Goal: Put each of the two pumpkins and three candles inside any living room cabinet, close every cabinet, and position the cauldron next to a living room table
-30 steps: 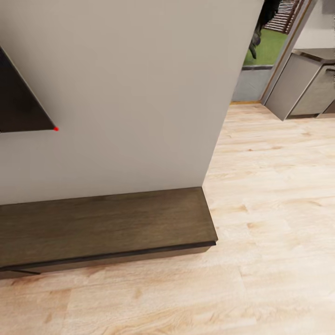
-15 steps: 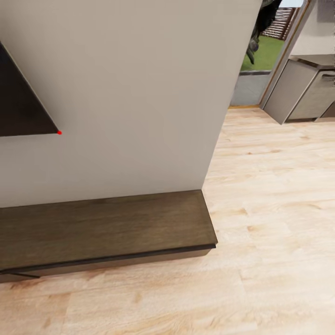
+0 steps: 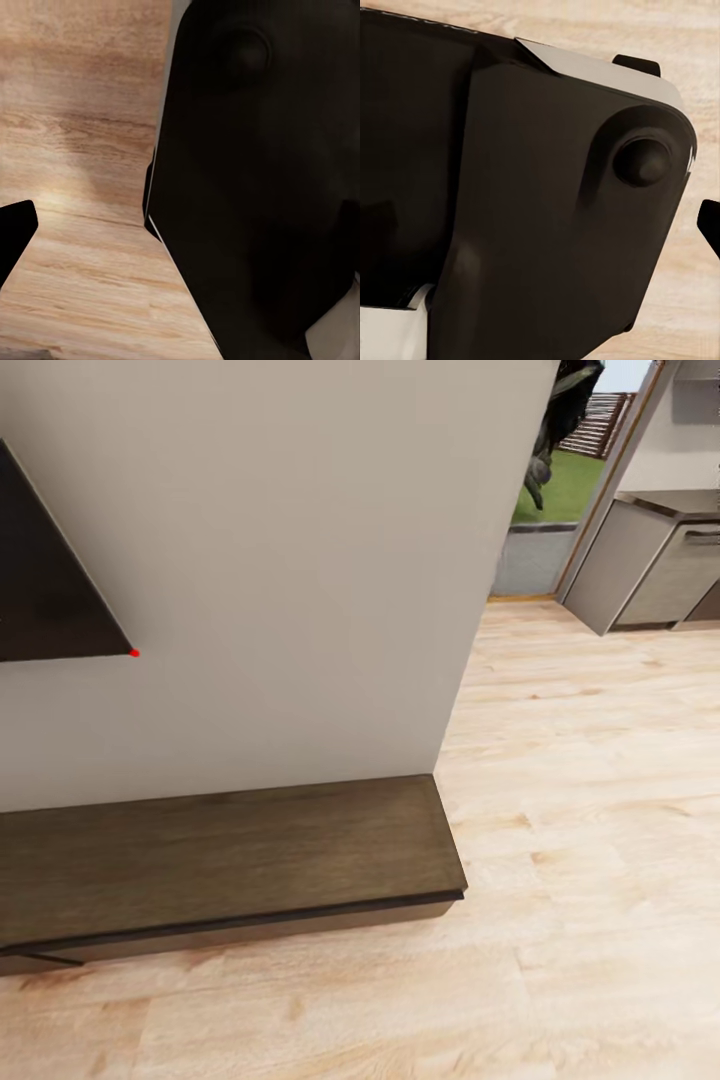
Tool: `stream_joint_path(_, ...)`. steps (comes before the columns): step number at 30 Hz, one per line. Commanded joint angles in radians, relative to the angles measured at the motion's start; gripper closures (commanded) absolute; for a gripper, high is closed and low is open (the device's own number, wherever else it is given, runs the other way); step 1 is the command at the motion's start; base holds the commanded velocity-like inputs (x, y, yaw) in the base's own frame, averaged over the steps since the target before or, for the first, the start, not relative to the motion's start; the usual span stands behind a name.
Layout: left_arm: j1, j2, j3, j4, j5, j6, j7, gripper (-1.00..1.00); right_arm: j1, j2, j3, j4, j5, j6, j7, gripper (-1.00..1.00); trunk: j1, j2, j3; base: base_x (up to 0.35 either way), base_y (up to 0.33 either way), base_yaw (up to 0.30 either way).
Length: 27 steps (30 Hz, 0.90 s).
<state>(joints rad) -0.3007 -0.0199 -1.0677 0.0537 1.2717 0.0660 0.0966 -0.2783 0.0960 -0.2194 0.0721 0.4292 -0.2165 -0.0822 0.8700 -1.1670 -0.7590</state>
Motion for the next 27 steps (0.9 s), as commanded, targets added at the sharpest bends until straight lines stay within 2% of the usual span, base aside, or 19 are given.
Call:
stream_joint_path(1, 0.0, 0.0, 0.0, 0.0, 0.0, 0.0, 0.0, -1.0, 0.0, 0.0, 0.0, 0.0, 0.0, 0.0, 0.0, -1.0, 0.0, 0.0, 0.002, 0.0, 0.0, 0.0)
stream_joint_path(13, 0.0, 0.0, 0.0, 0.0, 0.0, 0.0, 0.0, -1.0, 0.003, 0.006, 0.001, 0.008, 0.0, 0.0, 0.002, -1.0, 0.0, 0.0, 0.021, 0.0, 0.0, 0.0)
stream_joint_path(19, 0.0, 0.0, 0.0, 0.0, 0.0, 0.0, 0.0, -1.0, 0.004, 0.0, 0.001, 0.003, -0.002, -0.001, 0.001, -1.0, 0.0, 0.0, 0.031, 0.0, 0.0, 0.0)
stream_joint_path(27, 0.0, 0.0, 0.0, 0.0, 0.0, 0.0, 0.0, -1.0, 0.004, 0.007, 0.001, 0.003, 0.003, 0.0, 0.002, -1.0, 0.0, 0.0, 0.044, 0.0, 0.0, 0.0)
